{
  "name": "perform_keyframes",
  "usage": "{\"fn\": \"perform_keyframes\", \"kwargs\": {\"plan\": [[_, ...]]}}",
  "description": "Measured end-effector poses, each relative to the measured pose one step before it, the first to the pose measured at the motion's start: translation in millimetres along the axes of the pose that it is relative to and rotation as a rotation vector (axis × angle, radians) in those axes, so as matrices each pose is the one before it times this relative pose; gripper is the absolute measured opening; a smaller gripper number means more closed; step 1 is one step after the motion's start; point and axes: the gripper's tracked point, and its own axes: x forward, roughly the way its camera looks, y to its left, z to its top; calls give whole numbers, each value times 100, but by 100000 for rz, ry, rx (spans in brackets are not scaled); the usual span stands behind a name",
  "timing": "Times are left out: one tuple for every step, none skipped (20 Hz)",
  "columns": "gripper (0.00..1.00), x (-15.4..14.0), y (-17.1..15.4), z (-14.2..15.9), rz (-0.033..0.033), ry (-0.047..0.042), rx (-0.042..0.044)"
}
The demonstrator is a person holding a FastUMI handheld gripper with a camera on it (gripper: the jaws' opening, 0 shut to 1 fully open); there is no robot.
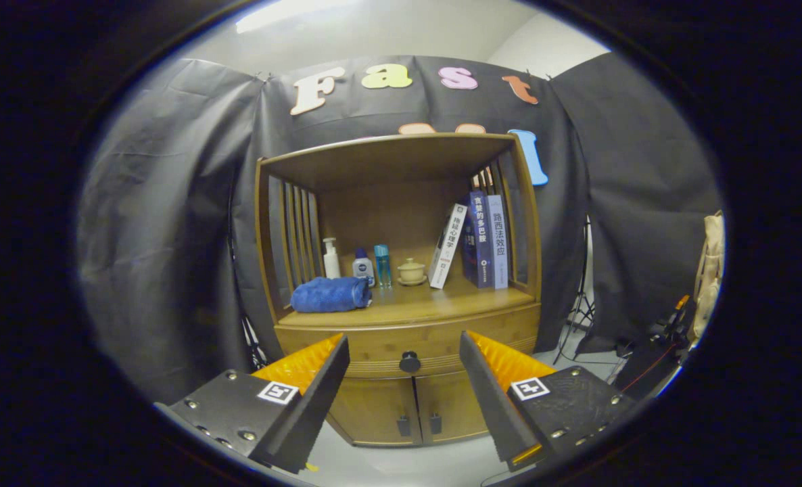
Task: Pull open the drawer, take out the items inside it, and place them on the countertop above the cabinet.
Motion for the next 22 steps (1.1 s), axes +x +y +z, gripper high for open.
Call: {"fn": "perform_keyframes", "kwargs": {"plan": [[98, 478, -358, -391, -1446, -201, -987], [98, 752, -225, -634, -888, -192, -704], [98, 693, 143, -606, 229, 163, -552], [98, 742, 49, -808, 92, 705, -999], [98, 697, -139, -696, -258, 697, -1232], [99, 672, -80, -632, -204, 123, -945], [99, 665, -43, -344, 84, -493, -555], [98, 649, -159, -432, -528, -668, -133], [99, 730, -167, -367, -122, -334, 509], [99, 773, 207, -432, 1258, -52, 634], [98, 661, 29, -457, 427, 308, 312], [98, 755, -230, -432, -51, -124, 595], [98, 723, 70, -297, 335, -430, 749], [99, 933, 35, -346, 199, -188, 689], [98, 948, 158, -541, 613, 617, 156], [99, 838, -2, -511, -238, 321, -103], [98, 893, -142, -496, -638, 569, -415], [99, 773, 74, -731, -33, 1238, 192], [99, 862, 319, -594, 651, 859, 763], [99, 747, 249, -668, 686, 1473, 409], [99, 753, 338, -684, 1107, 1798, -553], [99, 743, 372, -674, 1380, 1651, -1020]]}}
